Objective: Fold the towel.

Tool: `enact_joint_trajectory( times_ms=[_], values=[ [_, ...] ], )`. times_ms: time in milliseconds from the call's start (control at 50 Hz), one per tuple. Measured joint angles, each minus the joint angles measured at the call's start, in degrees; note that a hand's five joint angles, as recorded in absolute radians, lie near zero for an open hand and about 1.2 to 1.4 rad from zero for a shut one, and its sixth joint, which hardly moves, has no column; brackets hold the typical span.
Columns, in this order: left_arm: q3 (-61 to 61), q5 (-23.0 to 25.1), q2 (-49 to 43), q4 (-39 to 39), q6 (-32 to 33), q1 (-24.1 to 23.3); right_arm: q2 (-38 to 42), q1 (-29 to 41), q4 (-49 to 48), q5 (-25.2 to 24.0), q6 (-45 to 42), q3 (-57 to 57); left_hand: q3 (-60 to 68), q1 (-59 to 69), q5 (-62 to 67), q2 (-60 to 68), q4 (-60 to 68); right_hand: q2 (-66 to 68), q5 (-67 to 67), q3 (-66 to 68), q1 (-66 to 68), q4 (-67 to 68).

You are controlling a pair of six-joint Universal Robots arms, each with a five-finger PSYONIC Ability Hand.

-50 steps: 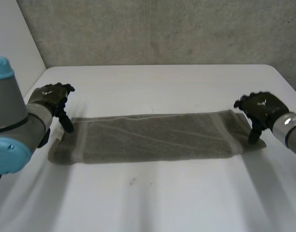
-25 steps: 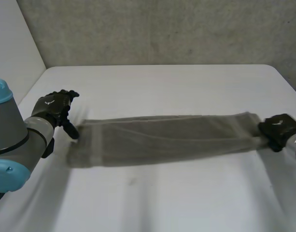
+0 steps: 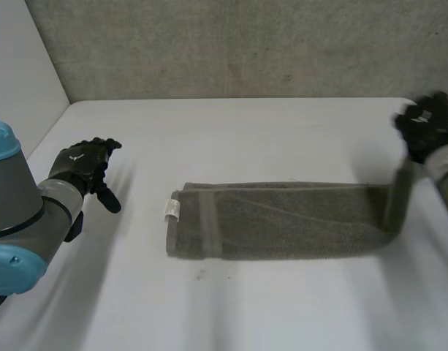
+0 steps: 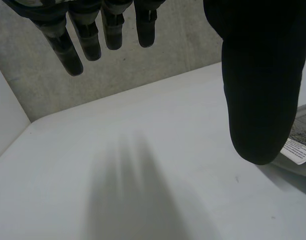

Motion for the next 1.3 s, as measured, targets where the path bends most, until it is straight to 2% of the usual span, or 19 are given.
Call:
enact_joint_trajectory(
  times_ms=[120,220,300,360,420,460,500,560,700,720,780,800,820,880,980,1120,1140,1220,1300],
  values=[
    [-0.22,-0.07,0.19,0.06,0.04,-0.09,1.28,15.23,-5.88,-2.31,1.04,-1.48,0.0,-0.25,0.0,-0.03,0.0,0.02,0.08,0.09,0.54,0.18],
    [-0.38,-0.1,0.22,0.12,0.07,-0.22,8.7,30.18,-8.19,-7.26,0.73,-4.18,0.0,-0.25,0.0,-0.04,0.0,0.02,0.13,0.09,0.54,0.18],
    [-0.54,-0.11,0.16,0.19,0.08,-0.26,15.35,37.49,-8.2,-11.0,0.48,-5.97,0.0,-0.25,0.0,-0.04,0.0,0.02,0.21,0.09,0.54,0.18],
    [-0.58,-0.09,0.11,0.22,0.09,-0.26,18.6,40.18,-8.08,-12.5,0.16,-6.73,0.0,-0.25,0.0,-0.04,0.0,0.02,0.21,0.09,0.54,0.19],
    [-0.65,-0.03,-0.01,0.24,0.09,-0.32,23.48,43.52,-7.77,-13.9,-1.02,-8.1,0.0,-0.25,0.0,-0.05,0.0,-5.2,-3.09,-5.31,-0.65,-5.49],
    [-0.68,-0.01,-0.02,0.25,0.09,-0.38,24.13,43.96,-7.68,-13.82,-1.35,-8.42,0.0,-0.25,0.0,-0.05,0.0,-26.5,-22.11,-25.64,-20.41,-25.82],
    [-0.71,0.08,-0.02,0.27,0.07,-0.78,23.09,43.88,-7.56,-12.9,-0.99,-8.52,0.0,-0.25,0.0,-0.06,0.0,-47.5,-44.18,-47.7,-38.8,-47.98],
    [-0.62,0.17,0.01,0.29,0.03,-1.55,20.64,42.9,-7.29,-11.31,0.76,-8.13,0.0,-0.25,0.0,-0.06,0.0,-53.97,-51.45,-55.11,-41.96,-54.72],
    [0.84,0.24,0.11,0.4,-0.14,-5.36,10.94,36.35,-4.91,-6.88,12.98,-4.48,0.0,-0.25,0.0,-0.06,0.0,-54.28,-52.1,-55.88,-41.97,-54.89],
    [1.71,0.23,0.02,0.41,-0.22,-6.77,7.85,33.69,-3.72,-6.19,18.02,-2.78,0.0,-0.25,0.0,-0.06,0.0,-54.28,-52.16,-55.88,-41.97,-54.89],
    [2.45,0.2,-0.13,0.4,-0.29,-7.9,5.81,31.54,-2.66,-5.95,21.74,-1.35,0.0,-0.25,0.0,-0.06,0.0,-54.28,-52.16,-55.88,-41.97,-54.89],
    [3.76,0.11,-0.56,0.39,-0.38,-9.81,4.59,30.0,-1.89,-5.86,24.14,-0.36,0.0,-0.25,0.0,-0.06,0.0,-54.28,-52.16,-55.88,-41.97,-54.89],
    [4.47,0.08,-1.04,0.36,-0.38,-10.87,2.3,25.86,0.51,-6.08,29.58,2.33,0.0,-0.25,0.0,-0.06,0.0,-54.28,-52.31,-55.88,-41.97,-54.89],
    [6.83,-0.27,-3.71,0.25,-0.29,-14.24,0.7,20.23,4.01,-7.22,34.46,6.19,0.0,-0.25,0.0,-0.06,0.0,-54.28,-52.34,-55.88,-41.97,-54.89],
    [10.25,-1.52,-9.66,-0.28,-0.07,-18.32,0.39,13.63,7.01,-9.55,35.64,11.62,0.0,-0.25,0.0,-0.06,0.0,-54.28,-52.36,-55.88,-41.97,-54.89],
    [12.51,-5.04,-16.25,-1.87,0.34,-19.75,2.66,9.19,6.09,-11.83,30.67,16.02,0.0,-0.25,0.0,-0.06,0.0,-52.62,-50.55,-53.59,-40.82,-53.29],
    [12.69,-5.52,-16.95,-2.06,0.38,-19.76,3.01,8.99,5.81,-11.98,30.09,16.25,0.0,-0.25,0.0,-0.06,0.0,-33.14,-33.29,-34.23,-26.03,-34.77],
    [12.74,-6.44,-17.97,-2.39,0.39,-19.53,4.68,8.24,0.57,-12.18,27.76,16.53,0.0,-0.25,0.0,-0.06,0.0,-2.77,-3.42,-1.98,-5.37,-1.98],
    [12.31,-6.65,-16.91,-2.42,0.14,-19.55,4.22,8.66,-2.86,-11.54,27.38,15.23,0.0,-0.25,0.0,-0.06,0.0,-2.69,-2.4,-0.3,-4.09,-0.08]
  ],
)
